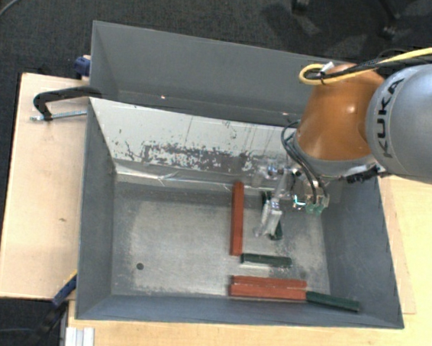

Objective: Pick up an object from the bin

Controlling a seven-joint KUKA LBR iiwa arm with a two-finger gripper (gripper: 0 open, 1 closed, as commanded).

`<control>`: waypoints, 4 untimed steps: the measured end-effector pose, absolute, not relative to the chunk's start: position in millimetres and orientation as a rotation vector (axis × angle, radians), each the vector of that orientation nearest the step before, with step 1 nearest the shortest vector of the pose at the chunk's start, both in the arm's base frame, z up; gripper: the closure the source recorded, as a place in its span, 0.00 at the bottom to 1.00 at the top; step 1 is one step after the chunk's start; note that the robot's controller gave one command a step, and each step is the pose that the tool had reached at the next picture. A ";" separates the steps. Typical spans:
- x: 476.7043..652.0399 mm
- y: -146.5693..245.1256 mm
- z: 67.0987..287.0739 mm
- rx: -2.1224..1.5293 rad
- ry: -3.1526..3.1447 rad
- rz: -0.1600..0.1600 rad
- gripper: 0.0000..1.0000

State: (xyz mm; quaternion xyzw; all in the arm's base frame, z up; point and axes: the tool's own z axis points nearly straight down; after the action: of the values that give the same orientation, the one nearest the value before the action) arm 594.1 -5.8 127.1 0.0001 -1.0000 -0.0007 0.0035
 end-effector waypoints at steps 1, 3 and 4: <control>523.9 -66.3 76.2 0.101 -3.133 0.002 0.00; 528.0 -62.2 79.2 0.109 -3.142 -0.001 0.00; 550.9 11.7 72.4 0.028 -3.150 -0.007 0.00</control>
Offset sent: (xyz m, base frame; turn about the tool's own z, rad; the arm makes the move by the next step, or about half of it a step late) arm -0.0671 -0.0568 -0.0487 -0.0697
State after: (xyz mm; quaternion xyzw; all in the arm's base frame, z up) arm 550.9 11.7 72.4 0.0088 -0.9999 -0.0022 -0.0043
